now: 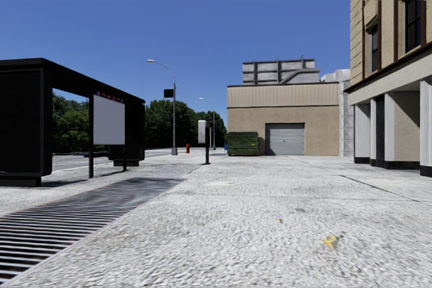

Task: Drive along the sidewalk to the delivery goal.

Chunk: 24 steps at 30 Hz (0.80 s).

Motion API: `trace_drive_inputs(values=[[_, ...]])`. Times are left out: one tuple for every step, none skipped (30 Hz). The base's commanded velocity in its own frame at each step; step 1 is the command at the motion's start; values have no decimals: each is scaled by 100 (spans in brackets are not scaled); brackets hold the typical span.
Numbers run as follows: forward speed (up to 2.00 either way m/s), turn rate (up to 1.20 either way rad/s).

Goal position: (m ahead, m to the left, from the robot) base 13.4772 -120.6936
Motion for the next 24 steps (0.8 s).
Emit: trace_drive_inputs(values=[[199, 0], [199, 0], [199, 0], [199, 0], [199, 0], [199, 0], [199, 0], [199, 0], [199, 0], [199, 0], [199, 0], [199, 0], [199, 0], [199, 0], [199, 0], [199, 0], [199, 0], [199, 0], [199, 0], [199, 0], [199, 0], [199, 0], [199, 15], [199, 67]])
